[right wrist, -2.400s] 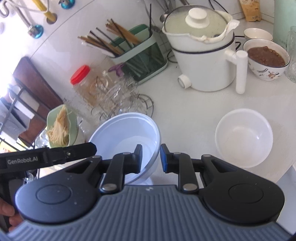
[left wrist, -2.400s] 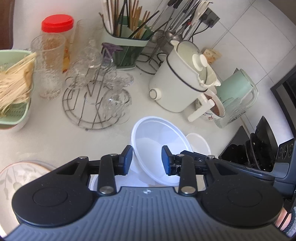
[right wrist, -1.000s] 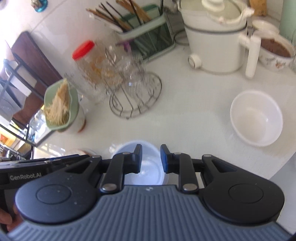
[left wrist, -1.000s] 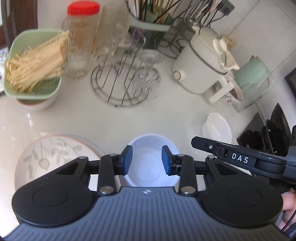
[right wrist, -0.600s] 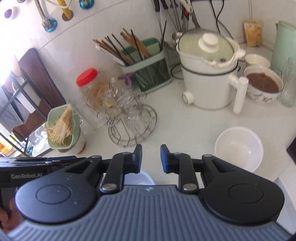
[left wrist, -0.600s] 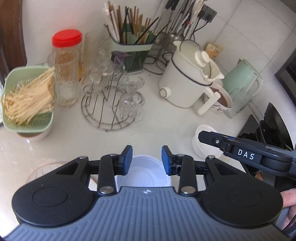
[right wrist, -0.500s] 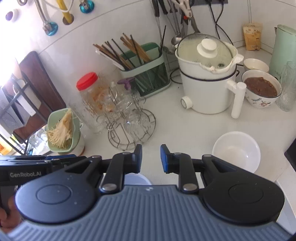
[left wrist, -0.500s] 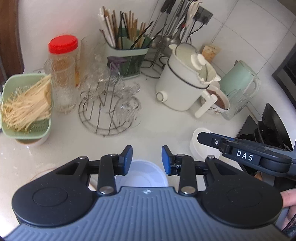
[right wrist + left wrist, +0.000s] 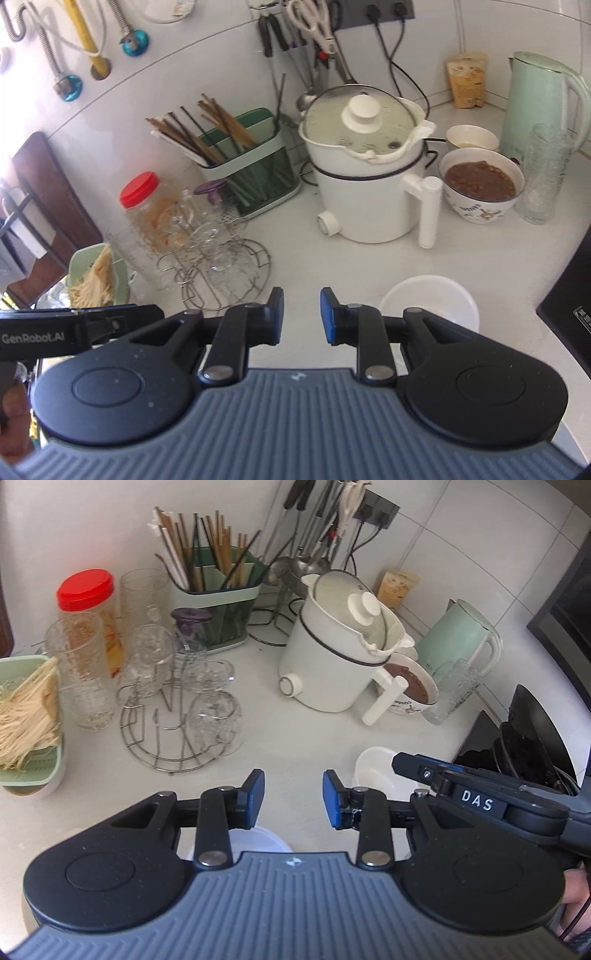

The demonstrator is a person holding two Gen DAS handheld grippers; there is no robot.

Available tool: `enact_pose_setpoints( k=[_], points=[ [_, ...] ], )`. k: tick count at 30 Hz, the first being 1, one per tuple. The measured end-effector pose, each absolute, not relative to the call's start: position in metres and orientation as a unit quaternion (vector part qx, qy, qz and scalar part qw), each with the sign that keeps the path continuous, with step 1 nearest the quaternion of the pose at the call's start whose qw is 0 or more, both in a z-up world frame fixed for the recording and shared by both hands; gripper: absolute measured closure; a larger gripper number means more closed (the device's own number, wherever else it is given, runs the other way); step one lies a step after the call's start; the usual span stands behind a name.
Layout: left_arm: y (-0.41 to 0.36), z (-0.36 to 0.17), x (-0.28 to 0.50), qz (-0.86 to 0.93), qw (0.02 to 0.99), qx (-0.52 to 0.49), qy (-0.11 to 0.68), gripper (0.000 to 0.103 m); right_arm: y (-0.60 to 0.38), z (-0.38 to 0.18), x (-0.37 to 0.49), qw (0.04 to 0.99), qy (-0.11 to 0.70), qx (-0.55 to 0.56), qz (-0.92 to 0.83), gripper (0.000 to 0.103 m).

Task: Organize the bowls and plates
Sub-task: 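Move both grippers to the rim of the white ceramic bowl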

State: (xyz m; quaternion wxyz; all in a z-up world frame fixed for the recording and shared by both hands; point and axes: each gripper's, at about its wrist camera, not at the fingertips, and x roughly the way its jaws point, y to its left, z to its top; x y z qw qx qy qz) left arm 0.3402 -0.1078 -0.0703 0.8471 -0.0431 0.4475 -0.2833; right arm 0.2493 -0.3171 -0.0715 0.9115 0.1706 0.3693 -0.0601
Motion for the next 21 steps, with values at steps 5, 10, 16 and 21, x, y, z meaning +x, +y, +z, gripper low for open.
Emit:
enact_pose_setpoints(
  k=[5, 10, 16, 21],
  points=[
    [-0.124, -0.072, 0.341, -0.295, 0.843, -0.036, 0.449, 0.065, -0.331, -0.075, 0.244, 0.909, 0.371, 0.175, -0.074, 0.077],
    [-0.143, -0.078, 0.342, -0.306, 0.835, -0.035, 0.455, 0.065, -0.344, -0.079, 0.236, 0.907, 0.373, 0.175, -0.093, 0.077],
    [-0.171, -0.089, 0.346, -0.330, 0.822, -0.026, 0.464, 0.065, -0.367, -0.086, 0.225, 0.901, 0.374, 0.182, -0.125, 0.077],
    [-0.201, -0.098, 0.351, -0.349, 0.808, -0.009, 0.475, 0.065, -0.387, -0.094, 0.217, 0.892, 0.376, 0.194, -0.156, 0.077]
  ],
)
